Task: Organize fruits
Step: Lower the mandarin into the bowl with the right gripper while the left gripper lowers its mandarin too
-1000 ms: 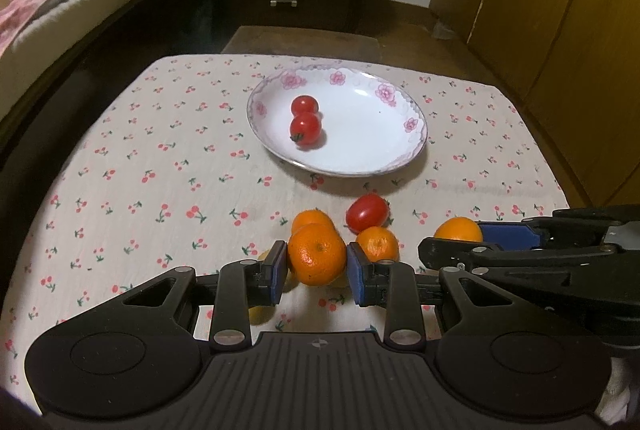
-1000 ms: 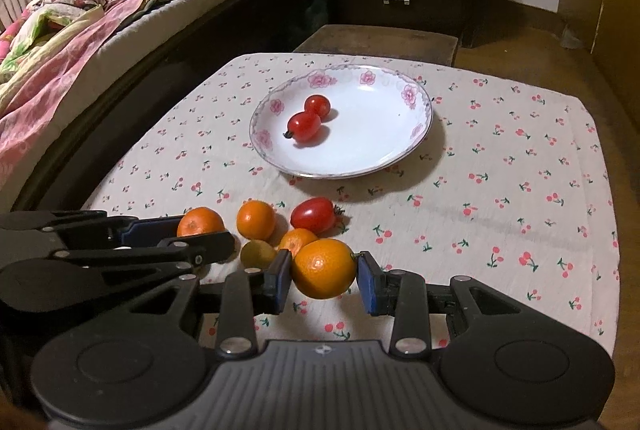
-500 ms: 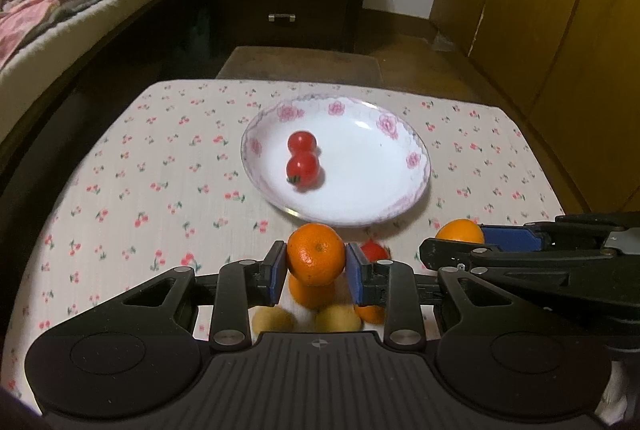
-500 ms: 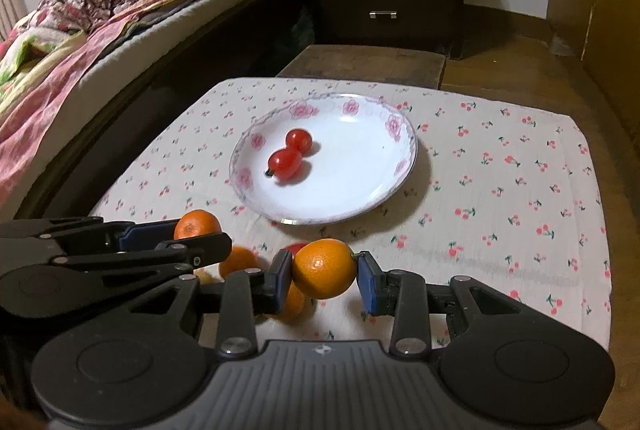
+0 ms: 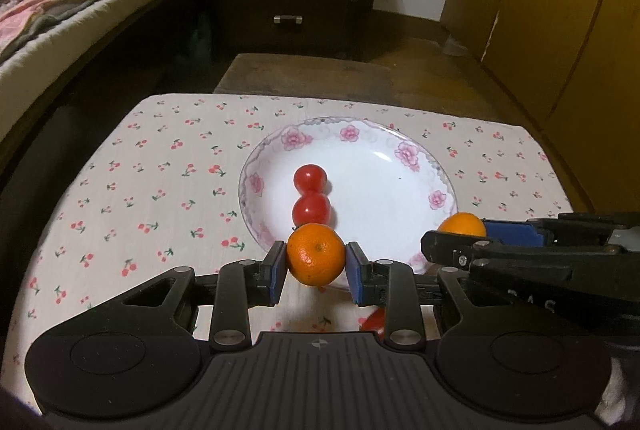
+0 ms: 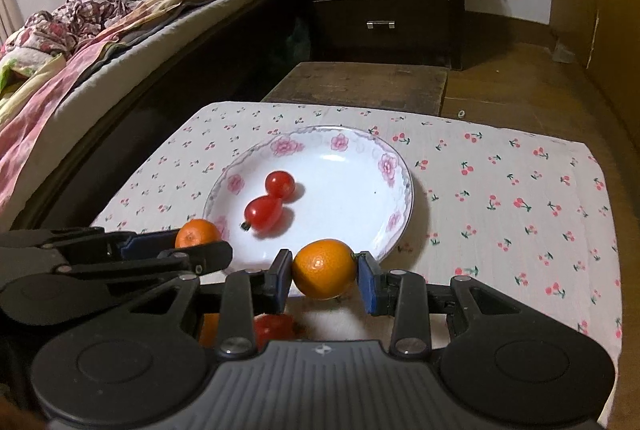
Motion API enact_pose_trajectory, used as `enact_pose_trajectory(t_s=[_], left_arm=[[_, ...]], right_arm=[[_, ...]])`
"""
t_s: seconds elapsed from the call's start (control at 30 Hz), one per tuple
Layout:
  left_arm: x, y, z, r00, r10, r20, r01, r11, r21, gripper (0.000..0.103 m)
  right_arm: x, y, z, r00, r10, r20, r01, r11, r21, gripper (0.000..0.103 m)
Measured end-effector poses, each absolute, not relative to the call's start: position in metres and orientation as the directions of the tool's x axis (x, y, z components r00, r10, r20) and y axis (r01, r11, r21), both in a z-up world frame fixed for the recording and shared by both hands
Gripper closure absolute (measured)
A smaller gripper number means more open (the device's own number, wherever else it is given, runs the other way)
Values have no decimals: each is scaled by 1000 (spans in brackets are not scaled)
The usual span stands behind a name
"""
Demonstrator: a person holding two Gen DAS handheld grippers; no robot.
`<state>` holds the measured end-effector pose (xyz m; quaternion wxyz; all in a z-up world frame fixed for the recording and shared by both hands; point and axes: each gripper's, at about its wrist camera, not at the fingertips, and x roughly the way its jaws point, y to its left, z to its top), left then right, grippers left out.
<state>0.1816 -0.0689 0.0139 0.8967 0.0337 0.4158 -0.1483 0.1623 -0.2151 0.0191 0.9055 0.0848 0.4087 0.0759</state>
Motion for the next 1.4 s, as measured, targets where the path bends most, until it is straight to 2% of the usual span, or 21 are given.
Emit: enact_pose_trajectory(t_s=[0.57,1.4], left_arm=[[207,-76,-5,593,-208,-778,270,961,-50,65],[209,-78,-8,591,-204,-780,277,960,-41,63]], right_arm=[[197,-222,2,630,230,-742,-91,970,224,67],[203,-226,-5,630,246,-737,-106,967,232,66]])
